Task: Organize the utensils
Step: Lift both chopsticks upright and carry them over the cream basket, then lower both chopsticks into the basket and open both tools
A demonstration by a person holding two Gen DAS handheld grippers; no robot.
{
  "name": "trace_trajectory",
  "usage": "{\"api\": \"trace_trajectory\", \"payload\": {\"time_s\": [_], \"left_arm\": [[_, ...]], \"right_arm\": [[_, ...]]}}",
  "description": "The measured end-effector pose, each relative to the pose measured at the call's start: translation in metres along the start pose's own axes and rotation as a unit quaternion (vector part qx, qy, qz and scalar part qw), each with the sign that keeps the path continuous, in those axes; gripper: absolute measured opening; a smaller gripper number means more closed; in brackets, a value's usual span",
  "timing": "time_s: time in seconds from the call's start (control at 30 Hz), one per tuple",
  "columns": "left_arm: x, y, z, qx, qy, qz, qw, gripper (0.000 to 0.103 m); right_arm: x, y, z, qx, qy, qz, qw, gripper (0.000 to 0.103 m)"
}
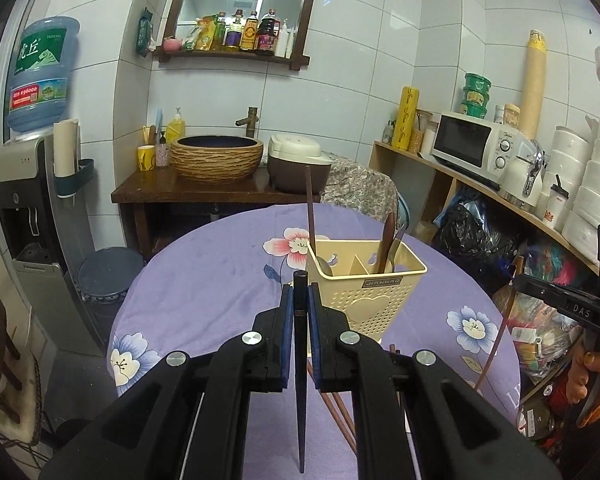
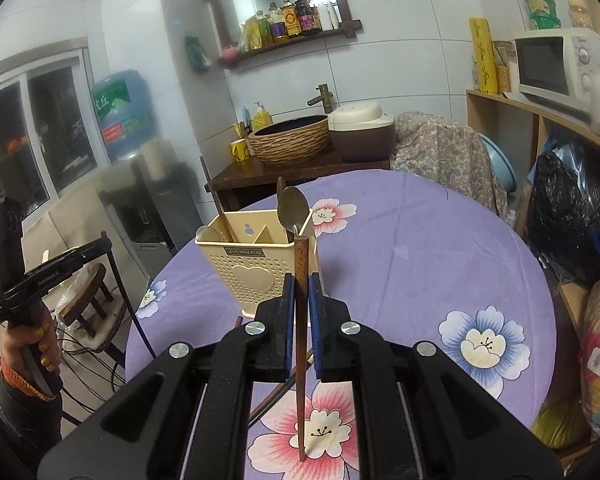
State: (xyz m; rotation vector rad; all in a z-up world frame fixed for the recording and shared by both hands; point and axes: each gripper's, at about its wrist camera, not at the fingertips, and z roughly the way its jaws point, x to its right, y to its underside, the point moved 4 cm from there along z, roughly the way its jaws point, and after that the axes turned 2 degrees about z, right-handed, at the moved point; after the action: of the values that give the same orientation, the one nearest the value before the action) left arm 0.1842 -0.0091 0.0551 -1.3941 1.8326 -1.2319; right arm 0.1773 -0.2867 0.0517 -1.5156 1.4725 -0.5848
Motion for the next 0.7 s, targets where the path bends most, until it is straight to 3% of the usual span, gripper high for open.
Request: {"api": "trace_trajectory", "payload": {"time_s": [0.3, 0.43, 0.57, 0.7], "left_arm": [[-0.003, -0.021, -0.012, 0.015, 0.009, 0.003, 0.9998, 0.009], [0.005, -0.057, -0.029, 0.045, 0.019, 0.017, 0.9987, 0.009], [0.022, -0.113, -0.049, 0.093, 0.019, 0.040, 0.9947, 0.009], [0.037, -0.157, -0.047, 0.128, 0.012, 0.043, 0.9908, 0.009]], "right_arm": [[-0.005, -0.020, -0.007, 0.011, -0.005, -0.012, 1.000, 0.008], [-0.021, -0.063, -0.019, 0.041, -0.015, -0.029, 0.999, 0.008], [-0.041, -0.116, -0.030, 0.078, -0.021, -0.044, 0.996, 0.008], [-0.058, -0.162, -0.030, 0.111, -0.014, -0.049, 0.992, 0.008]]}}
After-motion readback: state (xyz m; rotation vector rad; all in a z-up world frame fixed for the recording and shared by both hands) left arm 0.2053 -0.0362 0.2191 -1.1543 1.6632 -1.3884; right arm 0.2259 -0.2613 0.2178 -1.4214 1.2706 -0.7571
